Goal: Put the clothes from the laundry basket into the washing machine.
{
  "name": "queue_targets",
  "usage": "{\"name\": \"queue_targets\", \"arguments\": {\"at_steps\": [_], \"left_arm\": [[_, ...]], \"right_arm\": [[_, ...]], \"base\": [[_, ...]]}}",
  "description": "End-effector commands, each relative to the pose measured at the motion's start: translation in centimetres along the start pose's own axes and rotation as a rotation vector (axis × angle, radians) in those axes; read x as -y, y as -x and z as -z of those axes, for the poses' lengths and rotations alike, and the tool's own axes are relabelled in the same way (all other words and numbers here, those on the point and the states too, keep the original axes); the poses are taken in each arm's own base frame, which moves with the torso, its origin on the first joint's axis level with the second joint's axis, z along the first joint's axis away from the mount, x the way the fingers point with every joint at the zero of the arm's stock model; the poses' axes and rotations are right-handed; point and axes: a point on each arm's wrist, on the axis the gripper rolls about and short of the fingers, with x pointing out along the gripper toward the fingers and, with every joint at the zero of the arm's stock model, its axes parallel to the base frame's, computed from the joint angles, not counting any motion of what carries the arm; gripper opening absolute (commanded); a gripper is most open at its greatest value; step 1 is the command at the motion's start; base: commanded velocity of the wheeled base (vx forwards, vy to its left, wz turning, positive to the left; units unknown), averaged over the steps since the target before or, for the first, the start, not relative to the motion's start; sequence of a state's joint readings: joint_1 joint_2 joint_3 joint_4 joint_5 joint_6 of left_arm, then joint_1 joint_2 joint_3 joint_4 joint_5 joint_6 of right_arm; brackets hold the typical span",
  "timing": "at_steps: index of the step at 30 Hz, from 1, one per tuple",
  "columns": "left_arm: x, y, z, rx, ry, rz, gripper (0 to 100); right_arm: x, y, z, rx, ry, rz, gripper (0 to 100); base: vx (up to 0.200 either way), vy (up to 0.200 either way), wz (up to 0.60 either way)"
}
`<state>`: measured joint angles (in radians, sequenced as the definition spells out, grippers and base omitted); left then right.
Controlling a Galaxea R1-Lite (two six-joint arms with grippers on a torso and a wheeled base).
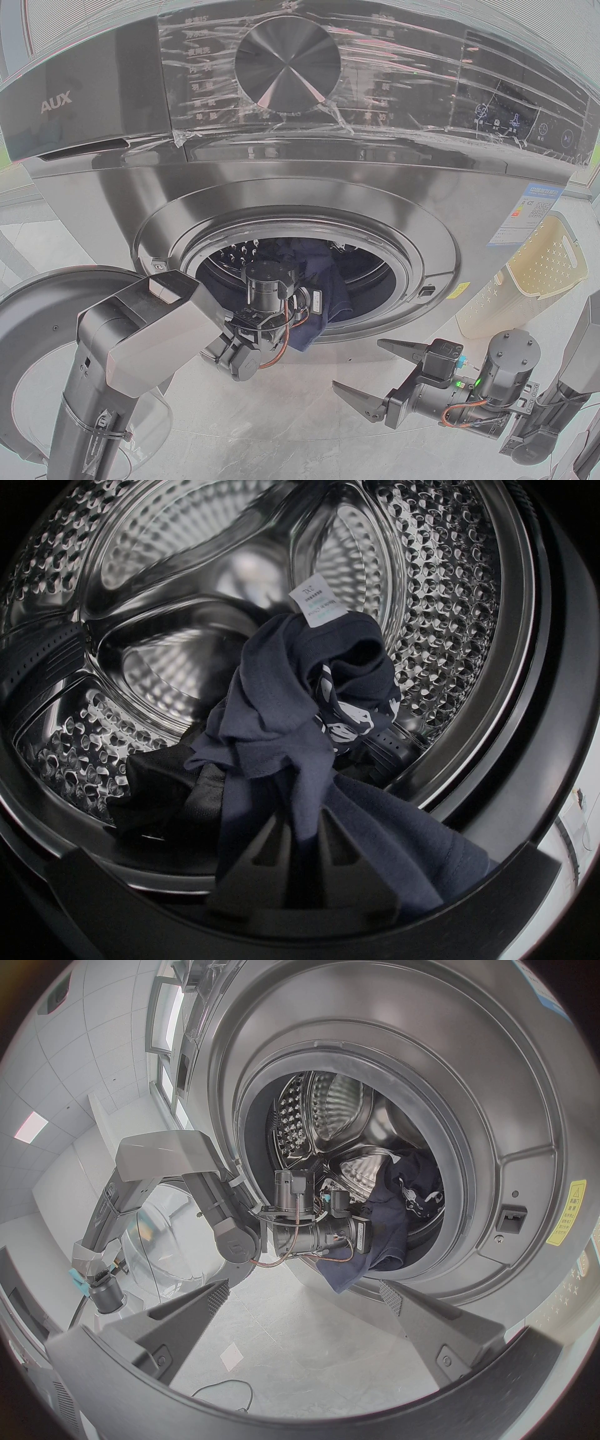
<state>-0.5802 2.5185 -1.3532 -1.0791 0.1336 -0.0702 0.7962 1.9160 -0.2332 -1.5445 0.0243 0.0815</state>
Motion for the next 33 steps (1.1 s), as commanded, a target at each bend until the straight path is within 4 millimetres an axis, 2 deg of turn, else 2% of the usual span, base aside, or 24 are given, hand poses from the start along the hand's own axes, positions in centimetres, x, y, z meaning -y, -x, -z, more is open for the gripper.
{"name": "queue_targets", "arguments": {"at_steps": [1,10,14,23,28,32,33], "left_arm": [[-0.1,-0.9,-0.5,0.037,0.013,0.001,0],[-2.0,-3.3,-7.2,0.302,0.137,-0.085,0],[-2.3,-3.9,-8.1,0.362,0.148,-0.087,0],[-1.7,-5.4,-8.3,0.448,0.159,-0.075,0],[-1.7,-5.9,-7.1,0.431,0.155,-0.082,0],[-1.6,-5.8,-7.0,0.424,0.155,-0.086,0],[-1.6,-5.8,-7.0,0.419,0.155,-0.085,100]], "right_arm": [[0.0,0.0,0.0,0.0,0.0,0.0,100],[0.0,-0.1,0.0,0.003,-0.001,-0.002,100],[0.0,-0.2,0.0,0.002,-0.001,-0.002,100],[0.0,-0.2,0.0,0.003,-0.001,-0.002,100],[0.0,-0.2,0.0,0.003,-0.001,-0.002,100],[0.0,-0.2,0.0,0.002,-0.001,-0.002,100],[0.0,-0.2,0.0,0.002,-0.001,-0.002,100]], "base": [[0.0,0.0,0.0],[0.0,0.0,0.0],[0.0,0.0,0.0],[0.0,0.0,0.0],[0.0,0.0,0.0],[0.0,0.0,0.0],[0.0,0.0,0.0]]}}
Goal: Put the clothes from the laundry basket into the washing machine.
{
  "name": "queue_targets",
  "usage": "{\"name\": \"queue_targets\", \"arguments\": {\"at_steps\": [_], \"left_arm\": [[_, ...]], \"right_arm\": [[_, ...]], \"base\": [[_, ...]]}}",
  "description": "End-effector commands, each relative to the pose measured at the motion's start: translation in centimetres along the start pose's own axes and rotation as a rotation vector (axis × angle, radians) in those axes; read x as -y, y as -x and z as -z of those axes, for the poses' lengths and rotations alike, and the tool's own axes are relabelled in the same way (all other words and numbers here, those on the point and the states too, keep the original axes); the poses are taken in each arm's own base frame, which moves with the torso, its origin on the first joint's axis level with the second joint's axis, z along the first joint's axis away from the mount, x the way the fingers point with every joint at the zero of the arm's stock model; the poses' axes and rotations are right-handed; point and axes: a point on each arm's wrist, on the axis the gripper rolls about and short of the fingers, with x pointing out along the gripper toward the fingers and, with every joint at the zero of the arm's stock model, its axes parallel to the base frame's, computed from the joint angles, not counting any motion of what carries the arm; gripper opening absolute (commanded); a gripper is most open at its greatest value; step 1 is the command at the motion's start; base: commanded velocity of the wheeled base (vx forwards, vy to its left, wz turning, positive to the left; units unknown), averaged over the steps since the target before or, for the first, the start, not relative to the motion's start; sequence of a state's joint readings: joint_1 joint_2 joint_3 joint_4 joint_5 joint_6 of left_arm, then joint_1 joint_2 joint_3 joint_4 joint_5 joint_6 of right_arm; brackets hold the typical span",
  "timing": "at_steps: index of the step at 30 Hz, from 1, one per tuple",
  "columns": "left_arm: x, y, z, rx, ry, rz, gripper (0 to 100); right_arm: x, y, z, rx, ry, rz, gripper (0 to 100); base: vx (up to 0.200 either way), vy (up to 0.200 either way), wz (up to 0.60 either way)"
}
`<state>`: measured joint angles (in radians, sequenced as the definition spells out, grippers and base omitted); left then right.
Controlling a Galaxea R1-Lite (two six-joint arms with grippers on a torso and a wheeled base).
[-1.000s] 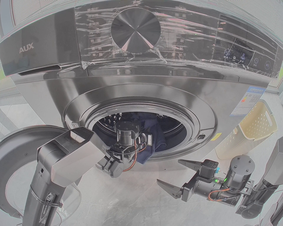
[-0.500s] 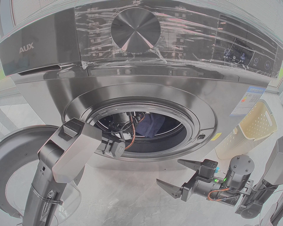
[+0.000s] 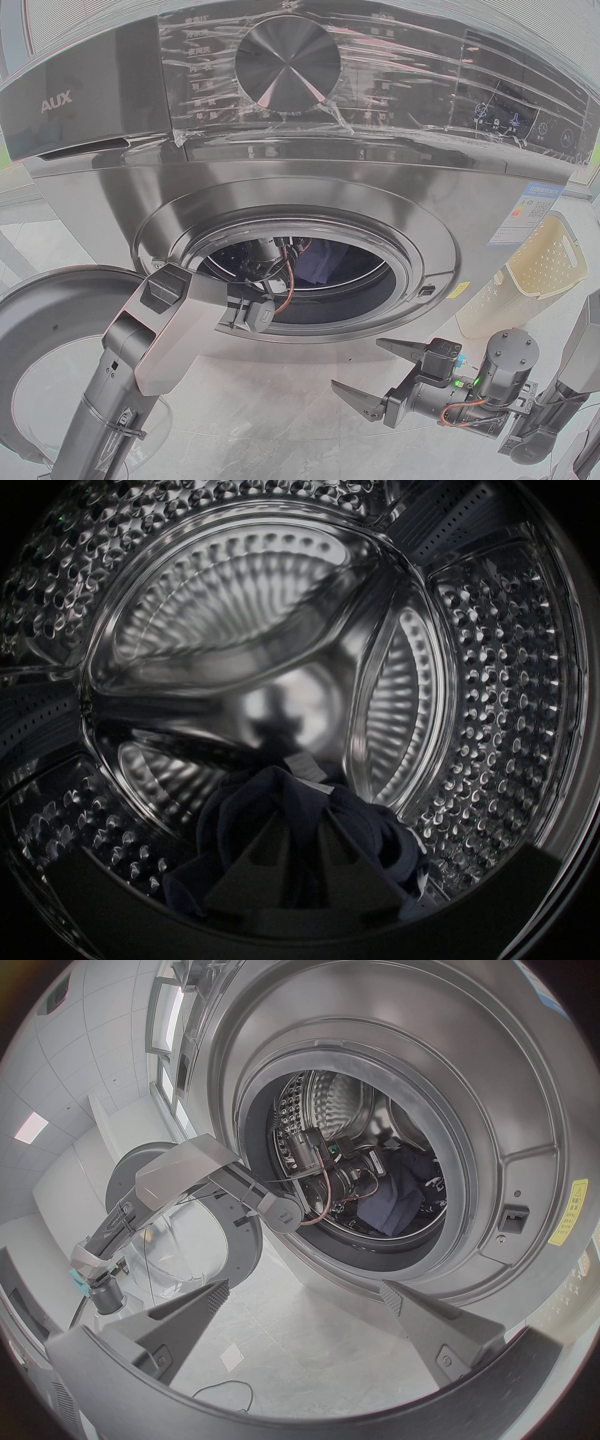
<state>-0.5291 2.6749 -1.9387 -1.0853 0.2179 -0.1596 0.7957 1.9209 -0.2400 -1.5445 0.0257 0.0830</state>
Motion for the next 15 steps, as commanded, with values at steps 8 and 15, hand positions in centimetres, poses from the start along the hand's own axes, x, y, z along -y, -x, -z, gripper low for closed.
{"name": "queue_targets", "arguments": {"at_steps": [8,15], "left_arm": [[2.5,4.0,-0.2,-0.174,-0.025,0.044,100],[3.6,9.7,-1.4,-0.337,-0.133,0.095,100]], "right_arm": [[0.0,0.1,0.0,0.001,0.0,0.001,100],[0.0,0.2,-0.1,0.003,0.0,0.001,100]], "base": [[0.0,0.0,0.0],[0.0,0.0,0.0]]}}
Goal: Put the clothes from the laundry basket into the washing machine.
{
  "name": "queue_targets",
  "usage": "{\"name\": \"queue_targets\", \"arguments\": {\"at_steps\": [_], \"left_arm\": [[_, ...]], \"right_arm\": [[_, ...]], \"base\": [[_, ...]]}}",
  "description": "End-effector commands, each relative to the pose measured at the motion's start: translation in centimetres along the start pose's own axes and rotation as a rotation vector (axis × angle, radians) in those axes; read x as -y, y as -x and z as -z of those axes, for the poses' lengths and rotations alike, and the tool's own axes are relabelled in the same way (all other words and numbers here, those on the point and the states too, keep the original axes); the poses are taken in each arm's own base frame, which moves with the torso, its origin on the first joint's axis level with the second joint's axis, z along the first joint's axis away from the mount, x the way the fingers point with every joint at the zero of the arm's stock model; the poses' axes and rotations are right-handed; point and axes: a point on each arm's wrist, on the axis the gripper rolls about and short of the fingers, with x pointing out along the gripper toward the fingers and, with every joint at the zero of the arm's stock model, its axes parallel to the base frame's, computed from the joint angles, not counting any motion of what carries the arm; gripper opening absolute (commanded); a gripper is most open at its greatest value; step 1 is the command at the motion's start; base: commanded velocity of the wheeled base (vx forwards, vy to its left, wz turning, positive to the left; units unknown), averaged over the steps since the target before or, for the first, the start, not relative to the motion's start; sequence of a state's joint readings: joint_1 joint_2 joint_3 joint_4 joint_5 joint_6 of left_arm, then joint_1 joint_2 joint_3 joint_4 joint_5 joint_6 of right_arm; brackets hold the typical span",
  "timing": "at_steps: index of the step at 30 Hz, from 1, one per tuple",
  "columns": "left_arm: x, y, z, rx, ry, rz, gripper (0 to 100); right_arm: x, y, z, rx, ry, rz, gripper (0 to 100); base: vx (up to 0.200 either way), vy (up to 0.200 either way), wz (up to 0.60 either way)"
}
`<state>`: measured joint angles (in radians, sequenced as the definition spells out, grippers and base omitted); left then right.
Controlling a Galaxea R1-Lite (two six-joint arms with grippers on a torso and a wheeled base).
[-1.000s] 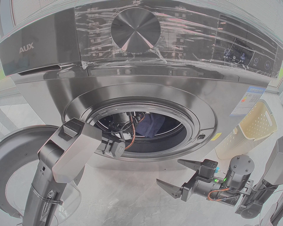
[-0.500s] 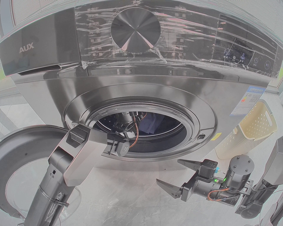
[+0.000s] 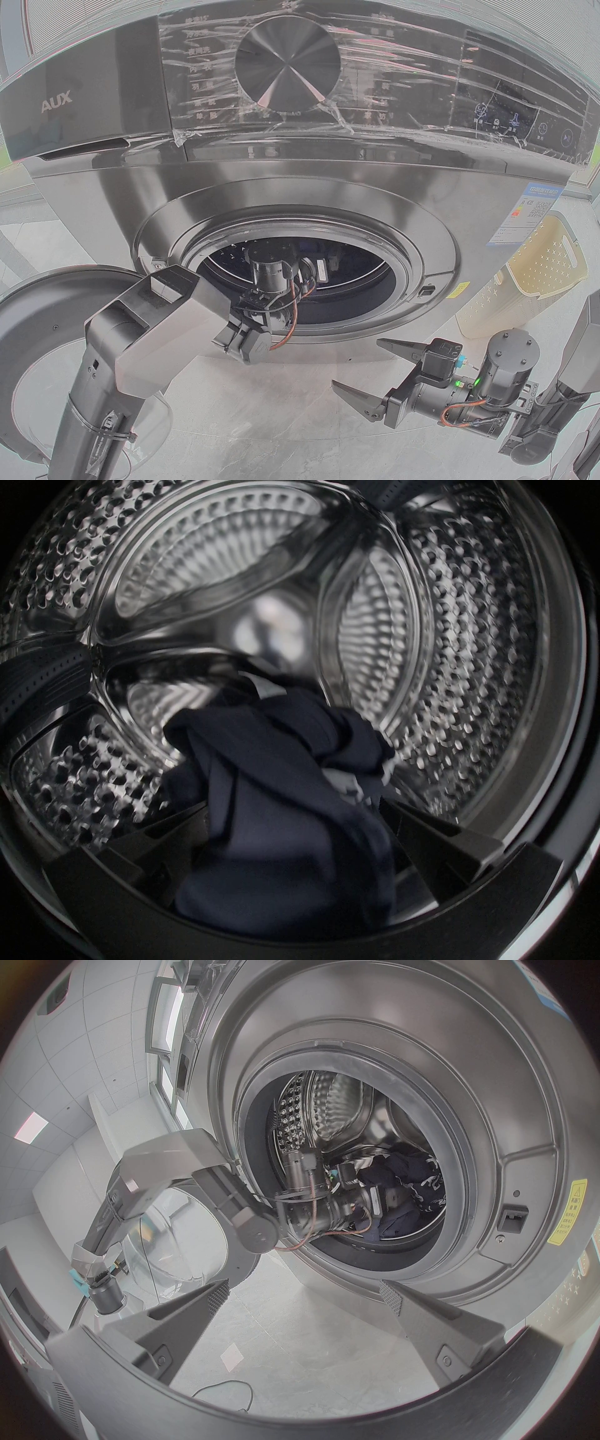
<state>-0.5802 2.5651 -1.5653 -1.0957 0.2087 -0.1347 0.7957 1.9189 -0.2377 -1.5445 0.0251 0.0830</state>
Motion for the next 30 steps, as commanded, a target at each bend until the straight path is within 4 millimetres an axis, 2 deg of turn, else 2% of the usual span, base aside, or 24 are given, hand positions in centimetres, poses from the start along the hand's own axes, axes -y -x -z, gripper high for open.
{"name": "queue_targets", "arguments": {"at_steps": [1,6,8,9,10,15,16,18,23,30], "left_arm": [[2.7,7.1,-3.1,-0.108,-0.097,0.088,100],[3.9,11.5,-1.8,-0.17,-0.116,0.157,100],[4.3,12.7,-1.7,-0.173,-0.112,0.186,100],[4.9,14.0,-1.7,-0.181,-0.112,0.213,100],[5.0,14.3,-1.7,-0.183,-0.112,0.217,100],[5.3,18.9,-4.4,-0.198,-0.089,0.268,100],[5.3,19.0,-4.5,-0.199,-0.087,0.269,100],[5.3,22.2,-5.9,-0.215,-0.07,0.309,100],[4.5,26.2,-6.6,-0.251,-0.057,0.344,100],[2.8,29.2,-7.6,-0.218,-0.041,0.335,100]], "right_arm": [[0.0,0.2,-0.1,0.005,0.0,0.0,100],[-0.1,0.3,-0.1,0.003,0.0,0.0,100],[-0.1,0.4,-0.2,0.005,-0.001,0.0,100],[-0.1,0.6,-0.4,0.014,-0.001,0.001,100],[-0.1,0.7,-0.5,0.017,-0.001,0.002,100],[0.1,2.4,-0.7,0.017,-0.002,0.013,100],[0.1,2.4,-0.7,0.015,-0.002,0.014,100],[0.2,3.7,-1.0,0.024,-0.005,0.024,100],[0.7,5.0,-2.2,0.084,-0.028,0.087,100],[0.6,6.7,-3.3,0.143,-0.039,0.1,100]], "base": [[0.0,0.0,0.0],[0.0,0.0,0.0],[0.0,0.0,0.0],[0.0,0.0,0.0],[0.0,0.0,0.0],[0.0,0.0,0.0],[0.0,0.0,0.0],[0.0,0.0,0.0],[0.0,0.0,0.0],[0.0,0.0,0.0]]}}
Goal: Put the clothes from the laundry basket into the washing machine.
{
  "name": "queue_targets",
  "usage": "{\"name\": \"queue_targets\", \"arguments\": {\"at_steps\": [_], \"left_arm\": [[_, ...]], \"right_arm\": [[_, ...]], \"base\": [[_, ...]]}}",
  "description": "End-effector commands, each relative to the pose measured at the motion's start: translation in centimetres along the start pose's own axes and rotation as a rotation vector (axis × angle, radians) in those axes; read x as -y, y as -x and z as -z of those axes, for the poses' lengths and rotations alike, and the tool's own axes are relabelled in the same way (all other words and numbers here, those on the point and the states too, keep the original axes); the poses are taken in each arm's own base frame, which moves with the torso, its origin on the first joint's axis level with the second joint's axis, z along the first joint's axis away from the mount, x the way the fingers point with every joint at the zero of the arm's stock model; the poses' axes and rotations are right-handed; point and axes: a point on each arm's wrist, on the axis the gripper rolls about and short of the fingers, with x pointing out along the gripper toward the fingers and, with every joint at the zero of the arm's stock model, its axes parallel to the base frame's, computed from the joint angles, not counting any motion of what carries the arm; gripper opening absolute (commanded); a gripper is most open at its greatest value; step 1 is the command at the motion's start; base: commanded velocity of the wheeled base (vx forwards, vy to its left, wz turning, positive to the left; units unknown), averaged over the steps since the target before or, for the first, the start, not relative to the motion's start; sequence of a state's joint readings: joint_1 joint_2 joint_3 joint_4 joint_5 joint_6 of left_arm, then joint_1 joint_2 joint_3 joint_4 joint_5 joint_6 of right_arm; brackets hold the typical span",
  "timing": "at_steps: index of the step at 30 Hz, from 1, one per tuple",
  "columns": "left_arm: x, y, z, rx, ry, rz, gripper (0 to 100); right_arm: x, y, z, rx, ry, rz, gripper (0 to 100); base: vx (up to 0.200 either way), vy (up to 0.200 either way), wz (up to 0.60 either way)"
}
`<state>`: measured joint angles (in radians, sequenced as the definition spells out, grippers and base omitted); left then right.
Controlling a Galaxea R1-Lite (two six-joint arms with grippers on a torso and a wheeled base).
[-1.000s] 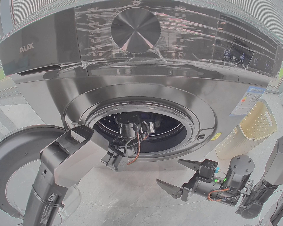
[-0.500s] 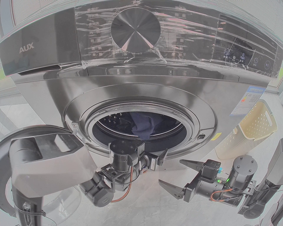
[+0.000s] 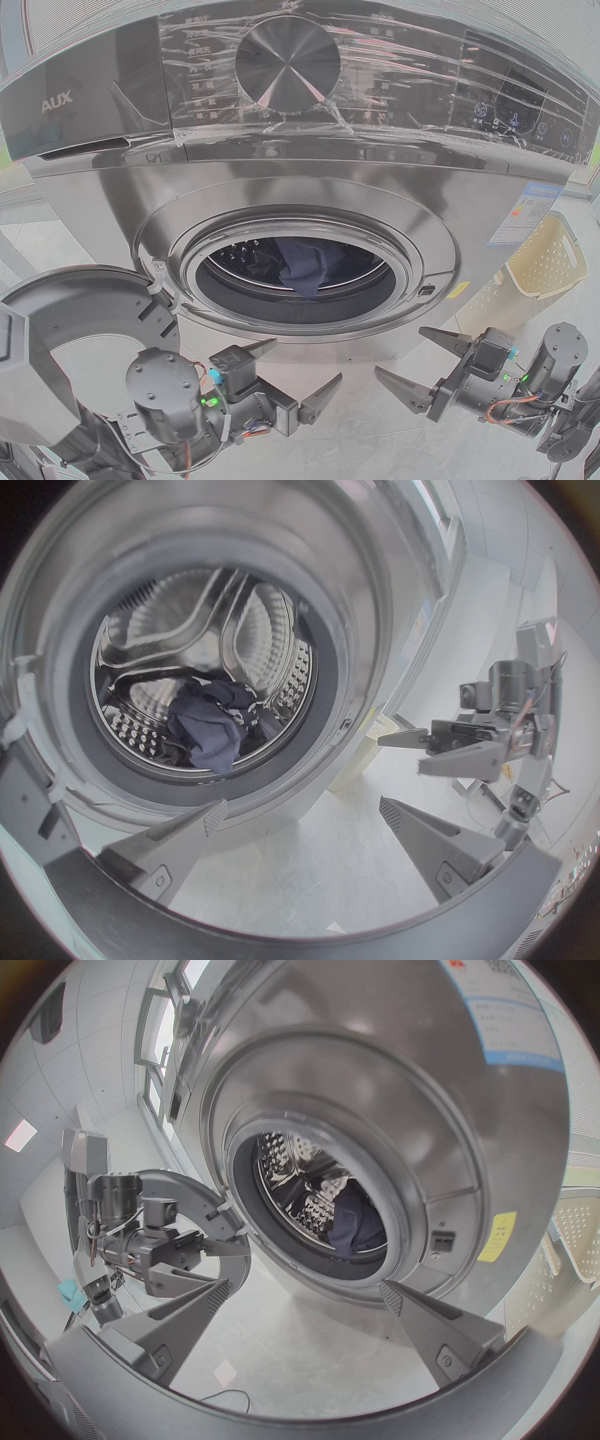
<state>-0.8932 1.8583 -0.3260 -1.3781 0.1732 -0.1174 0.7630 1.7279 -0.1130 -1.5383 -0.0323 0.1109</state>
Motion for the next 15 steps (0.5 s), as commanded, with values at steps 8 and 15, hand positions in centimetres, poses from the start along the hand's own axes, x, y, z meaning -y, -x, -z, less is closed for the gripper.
{"name": "queue_targets", "arguments": {"at_steps": [8,15], "left_arm": [[-0.9,6.8,-0.5,0.098,0.019,-0.028,100],[-1.8,9.8,-1.8,0.177,0.011,-0.053,100]], "right_arm": [[1.2,3.3,-2.0,0.102,-0.011,0.069,100],[3.8,5.1,-2.2,0.119,0.031,0.218,100]], "base": [[-0.1,0.0,0.0],[-0.2,0.0,0.0]]}}
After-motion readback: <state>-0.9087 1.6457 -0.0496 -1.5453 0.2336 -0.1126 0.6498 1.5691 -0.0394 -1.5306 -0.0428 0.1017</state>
